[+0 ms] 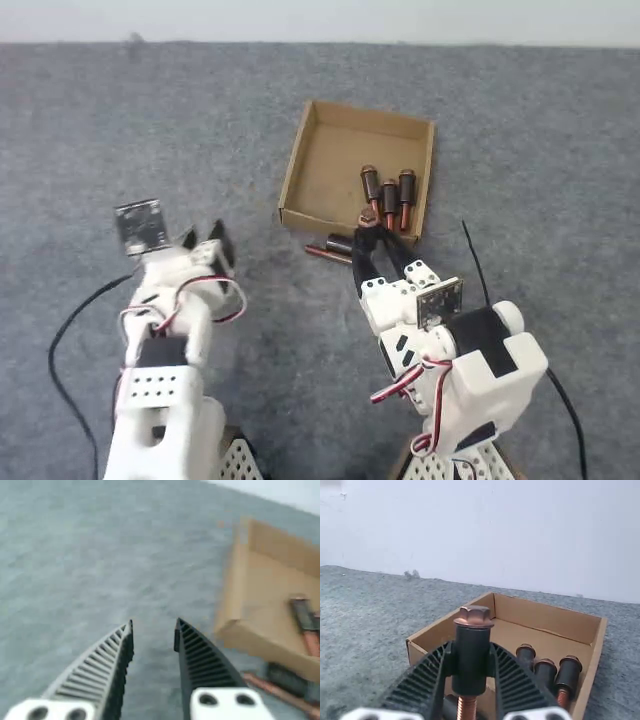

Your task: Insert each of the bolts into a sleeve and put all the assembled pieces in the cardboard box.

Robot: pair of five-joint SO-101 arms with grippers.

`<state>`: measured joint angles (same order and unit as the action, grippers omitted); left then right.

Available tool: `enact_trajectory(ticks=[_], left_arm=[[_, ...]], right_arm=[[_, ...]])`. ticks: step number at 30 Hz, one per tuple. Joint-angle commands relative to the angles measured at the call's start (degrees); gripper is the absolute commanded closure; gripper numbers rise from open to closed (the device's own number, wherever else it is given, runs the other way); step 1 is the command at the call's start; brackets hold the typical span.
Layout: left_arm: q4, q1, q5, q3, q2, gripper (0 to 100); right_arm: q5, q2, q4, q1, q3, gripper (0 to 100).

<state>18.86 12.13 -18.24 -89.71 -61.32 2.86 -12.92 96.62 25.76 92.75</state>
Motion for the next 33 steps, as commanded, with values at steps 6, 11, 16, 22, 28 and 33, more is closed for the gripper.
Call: enact_trajectory(ticks=[6, 11, 16, 22, 28, 33], left_arm=[[0.1, 10.8, 4.0, -1.5, -1.6, 95], [0.1, 10.6, 6.8, -1.4, -1.6, 99], [0.3, 10.6, 6.9, -1.3, -1.6, 99], [0.3, 10.6, 6.9, -1.3, -1.6, 99], [4.9, 10.0, 7.0, 0.4, -1.6, 99], [10.8, 10.0, 11.0, 2.7, -1.6, 98]], right_arm=[[-0.5, 2.3, -0.3, -1.1, 1.8, 99.1], [-0.6, 2.3, -0.7, -1.0, 1.7, 99.1], [-0.7, 2.3, -0.8, -1.0, 1.8, 99.1], [-0.8, 2.5, -0.8, -1.0, 1.6, 99.1], [-0.8, 3.5, -5.5, -0.9, 0.4, 99.2], [-0.6, 7.8, -10.6, -1.0, -0.2, 99.2]])
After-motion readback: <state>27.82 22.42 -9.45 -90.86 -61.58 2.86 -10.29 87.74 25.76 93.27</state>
